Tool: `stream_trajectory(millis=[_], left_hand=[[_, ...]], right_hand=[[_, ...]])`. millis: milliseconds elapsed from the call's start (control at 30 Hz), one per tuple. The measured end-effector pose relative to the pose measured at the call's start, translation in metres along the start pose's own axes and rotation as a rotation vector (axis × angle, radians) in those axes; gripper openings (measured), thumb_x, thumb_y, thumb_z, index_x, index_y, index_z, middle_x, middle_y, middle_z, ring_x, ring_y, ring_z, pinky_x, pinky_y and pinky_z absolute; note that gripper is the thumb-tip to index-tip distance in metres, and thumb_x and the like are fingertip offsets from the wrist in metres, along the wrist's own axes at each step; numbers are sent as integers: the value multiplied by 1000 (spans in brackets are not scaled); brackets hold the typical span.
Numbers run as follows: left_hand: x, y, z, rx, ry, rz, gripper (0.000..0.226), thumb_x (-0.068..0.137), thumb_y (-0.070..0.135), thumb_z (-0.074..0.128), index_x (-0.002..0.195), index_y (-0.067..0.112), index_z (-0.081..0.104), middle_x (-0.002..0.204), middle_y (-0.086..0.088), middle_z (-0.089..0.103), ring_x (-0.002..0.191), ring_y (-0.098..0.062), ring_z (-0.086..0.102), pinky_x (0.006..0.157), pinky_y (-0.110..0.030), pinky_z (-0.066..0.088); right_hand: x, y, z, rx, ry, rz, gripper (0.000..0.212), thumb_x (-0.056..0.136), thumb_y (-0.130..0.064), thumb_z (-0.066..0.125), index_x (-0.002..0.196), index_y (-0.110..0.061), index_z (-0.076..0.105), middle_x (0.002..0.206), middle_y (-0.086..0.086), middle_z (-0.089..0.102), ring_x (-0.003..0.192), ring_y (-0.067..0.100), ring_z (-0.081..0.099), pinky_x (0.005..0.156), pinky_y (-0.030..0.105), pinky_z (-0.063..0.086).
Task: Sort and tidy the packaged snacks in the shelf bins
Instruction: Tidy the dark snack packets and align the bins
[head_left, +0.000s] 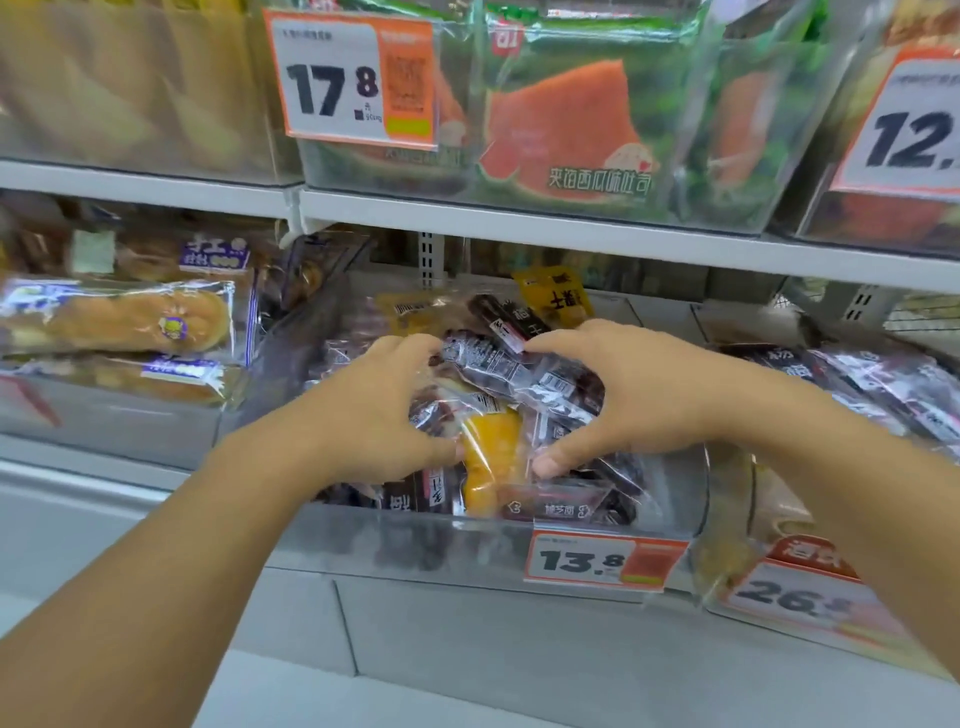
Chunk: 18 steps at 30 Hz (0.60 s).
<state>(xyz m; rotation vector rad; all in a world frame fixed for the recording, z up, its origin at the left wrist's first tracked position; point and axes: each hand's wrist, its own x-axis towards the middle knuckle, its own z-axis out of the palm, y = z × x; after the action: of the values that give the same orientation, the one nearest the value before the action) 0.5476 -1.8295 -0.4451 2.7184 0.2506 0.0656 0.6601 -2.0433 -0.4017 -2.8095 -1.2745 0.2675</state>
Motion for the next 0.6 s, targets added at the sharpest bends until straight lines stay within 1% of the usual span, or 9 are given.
stream_trajectory(millis=[67,167,233,267,333,367,433,500,600], left_hand=[[-1,-2,5,10,-1,-59,111,75,65,73,156,29,8,163,2,16,140,-23,39,108,-37,39],[-1,0,10,38,39,-145,107,72,76,64,153,28,14,154,-5,36,132,-28,45,102,-42,44],[1,3,9,60,57,-187,102,73,75,63,151,26,20,142,-5,50,120,-27,53,96,-43,48],[2,3,9,53,52,-190,99,75,73,64,151,28,20,136,-4,56,114,-26,56,94,-43,50],[2,2,8,6,33,-164,92,78,70,64,151,39,18,128,-2,62,106,-23,60,93,-43,51],[1,2,7,-24,24,-150,90,79,69,63,151,42,18,130,-1,62,105,-22,61,94,-41,50],[-3,0,3,-84,-6,-136,85,82,66,64,152,43,21,145,0,53,119,-22,57,98,-35,44],[-8,-4,-1,-121,-14,-142,80,84,64,63,152,35,32,152,-1,46,130,-22,51,96,-31,39],[-15,-5,-6,-76,114,-125,69,83,65,62,139,26,55,134,-5,62,116,-21,60,91,-32,46]], right_hand=[[5,2,2,108,42,45,124,50,-96,57,154,-46,13,158,-4,26,142,22,35,114,43,36],[27,-7,8,166,132,101,127,49,-102,47,156,-45,7,165,-2,18,147,25,29,117,45,32],[40,-17,11,125,85,111,119,56,-94,53,156,-44,9,163,-1,25,144,28,34,115,44,36],[45,-21,13,114,79,110,110,62,-84,56,155,-44,13,160,-1,33,140,29,39,111,44,40],[50,-22,16,98,129,110,98,65,-70,54,153,-45,20,153,-1,42,134,31,45,106,46,44],[49,-21,18,97,152,108,94,66,-67,51,152,-46,22,151,-1,44,133,32,45,106,48,45],[43,-20,19,97,172,101,84,73,-63,50,151,-47,25,149,0,45,131,33,46,104,49,45],[36,-17,20,54,182,105,72,86,-58,50,152,-45,24,150,1,45,131,33,47,103,47,45],[31,-10,19,3,199,117,65,94,-54,45,153,-43,21,153,3,42,132,35,46,102,47,45]])
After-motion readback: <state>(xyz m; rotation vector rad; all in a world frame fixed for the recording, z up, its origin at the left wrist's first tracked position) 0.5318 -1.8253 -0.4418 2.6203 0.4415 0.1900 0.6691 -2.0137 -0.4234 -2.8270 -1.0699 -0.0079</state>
